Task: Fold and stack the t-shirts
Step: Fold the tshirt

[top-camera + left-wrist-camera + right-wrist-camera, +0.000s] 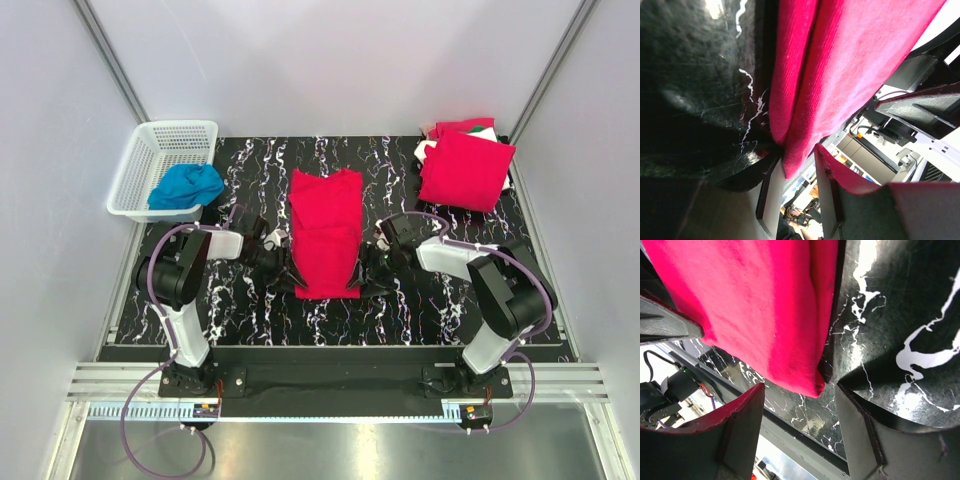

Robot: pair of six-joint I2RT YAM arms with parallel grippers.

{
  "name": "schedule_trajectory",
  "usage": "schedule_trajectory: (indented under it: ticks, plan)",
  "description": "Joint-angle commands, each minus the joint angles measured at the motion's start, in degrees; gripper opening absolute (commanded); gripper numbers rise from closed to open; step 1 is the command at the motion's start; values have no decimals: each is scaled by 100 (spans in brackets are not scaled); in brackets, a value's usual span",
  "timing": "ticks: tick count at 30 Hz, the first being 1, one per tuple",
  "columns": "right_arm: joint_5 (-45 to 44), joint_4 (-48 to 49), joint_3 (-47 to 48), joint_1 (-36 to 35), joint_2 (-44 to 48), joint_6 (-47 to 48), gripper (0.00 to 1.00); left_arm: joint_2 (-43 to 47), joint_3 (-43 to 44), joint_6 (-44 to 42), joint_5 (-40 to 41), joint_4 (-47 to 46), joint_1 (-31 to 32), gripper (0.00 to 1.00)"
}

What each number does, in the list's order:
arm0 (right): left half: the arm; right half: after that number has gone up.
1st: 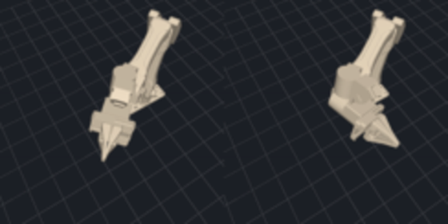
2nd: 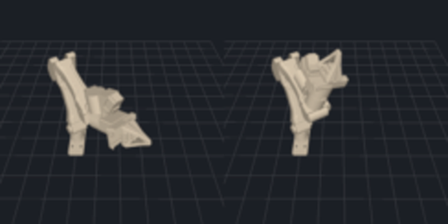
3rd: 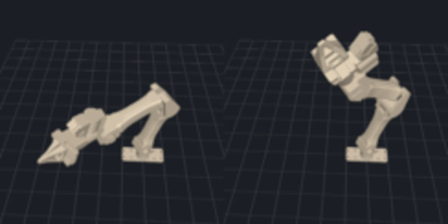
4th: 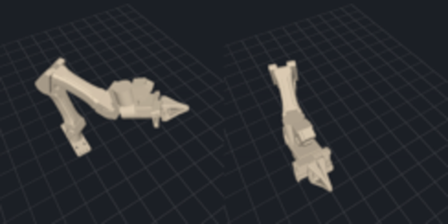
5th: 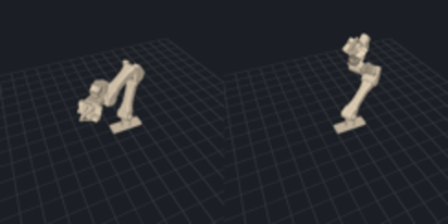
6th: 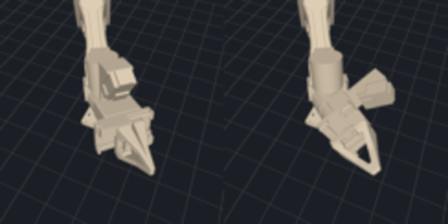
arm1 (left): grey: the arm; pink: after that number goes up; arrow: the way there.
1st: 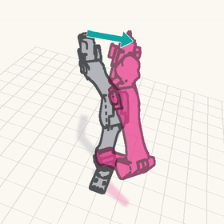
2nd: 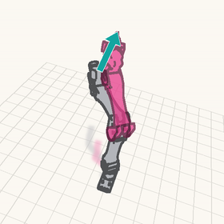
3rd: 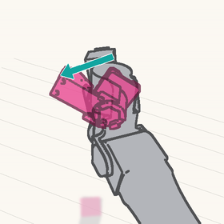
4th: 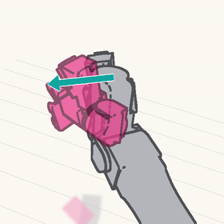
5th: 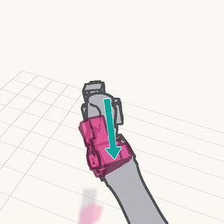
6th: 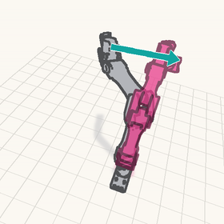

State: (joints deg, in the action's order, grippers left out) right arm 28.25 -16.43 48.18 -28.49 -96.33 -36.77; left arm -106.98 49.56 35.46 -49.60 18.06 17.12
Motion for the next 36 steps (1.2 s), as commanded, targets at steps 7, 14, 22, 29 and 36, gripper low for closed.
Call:
schedule_trajectory:
  ticks: [7,14,22,29,36]
  plan:
    - [-479,16,-389,-121,-588,-31,64,-174,-61,-409,1137,118,28,38]
    - [-267,377,-318,-253,-878,-278,61,-174,10,-488,1208,250,19,38]
    - [-688,-43,-477,-271,-449,-357,49,-183,80,-479,1251,285,19,37]
    - [-1102,-555,-371,-280,9,-322,51,-192,106,-488,1287,320,19,37]
    - [-1208,-625,-125,-280,-105,-225,54,-201,124,-514,1287,356,19,37]
